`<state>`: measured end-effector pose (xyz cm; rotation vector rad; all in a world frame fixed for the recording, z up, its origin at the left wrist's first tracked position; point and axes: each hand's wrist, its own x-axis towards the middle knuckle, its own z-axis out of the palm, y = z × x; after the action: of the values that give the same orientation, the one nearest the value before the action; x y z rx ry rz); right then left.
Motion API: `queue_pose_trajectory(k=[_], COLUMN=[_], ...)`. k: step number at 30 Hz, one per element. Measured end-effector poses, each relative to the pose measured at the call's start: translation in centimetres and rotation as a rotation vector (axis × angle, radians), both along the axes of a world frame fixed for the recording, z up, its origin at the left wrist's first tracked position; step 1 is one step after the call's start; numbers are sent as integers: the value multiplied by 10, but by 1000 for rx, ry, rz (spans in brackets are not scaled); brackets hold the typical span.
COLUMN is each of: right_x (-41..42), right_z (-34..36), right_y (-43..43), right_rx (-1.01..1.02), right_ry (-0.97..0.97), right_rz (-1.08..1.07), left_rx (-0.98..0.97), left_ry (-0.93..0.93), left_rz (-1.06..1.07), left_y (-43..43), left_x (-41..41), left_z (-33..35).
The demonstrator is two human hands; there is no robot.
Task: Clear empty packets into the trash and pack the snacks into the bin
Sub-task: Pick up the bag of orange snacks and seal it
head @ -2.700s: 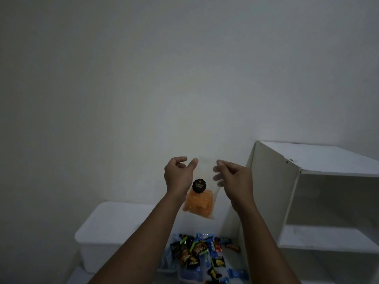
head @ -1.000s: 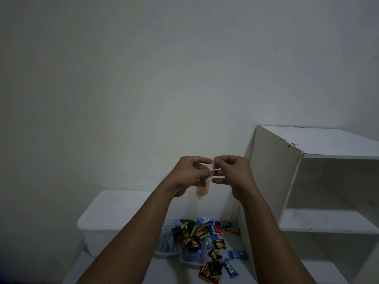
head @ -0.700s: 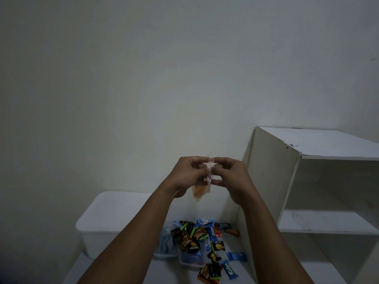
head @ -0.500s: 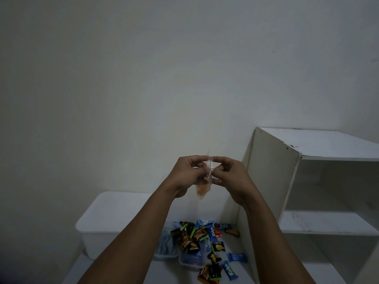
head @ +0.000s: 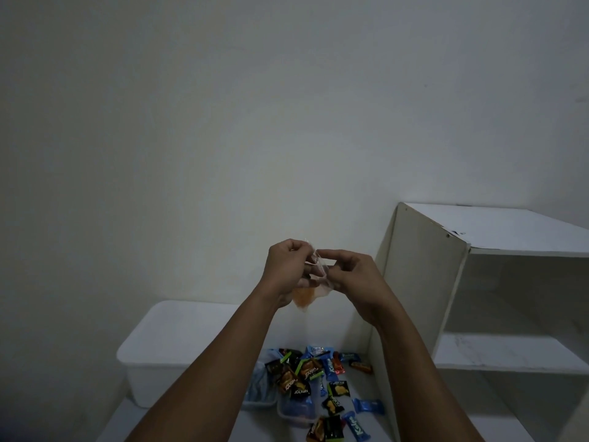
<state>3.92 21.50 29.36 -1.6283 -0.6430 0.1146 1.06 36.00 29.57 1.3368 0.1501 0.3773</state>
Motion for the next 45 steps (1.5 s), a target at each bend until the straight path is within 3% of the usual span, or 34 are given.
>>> queue_pose_trajectory(k=[5, 8, 15, 20, 24, 26, 32, 40, 45], right_x=[-1, 3, 12, 18, 17, 9, -35, -64, -67], right_z=[-9, -18, -35, -66, -125, -159, -247, -340, -376], right_y=[0, 4, -3, -22, -46, -60, -123, -209, -237], right_rx=[38, 81, 313, 397, 396, 326, -262, -445, -653], right_ry=[-64, -109, 185, 487, 648, 693, 750, 871, 772], right_rz=[87, -40, -166, -203, -316, -311, -209, -248, -310], left_rx=[-67, -87, 372, 228, 209, 176, 201, 420, 584], left_ry=[-1, -17, 29, 142, 259, 318, 549, 683, 745], left_rz=[92, 35, 62, -197, -265, -251, -298, -420, -427], left_y=[5, 6, 13, 6, -15, -31, -92, -181, -220], left_x=[3, 2, 0, -8, -13, -18, -34, -46, -55], left_z=[-1, -3, -51, -108, -167, -199, -280, -355, -397])
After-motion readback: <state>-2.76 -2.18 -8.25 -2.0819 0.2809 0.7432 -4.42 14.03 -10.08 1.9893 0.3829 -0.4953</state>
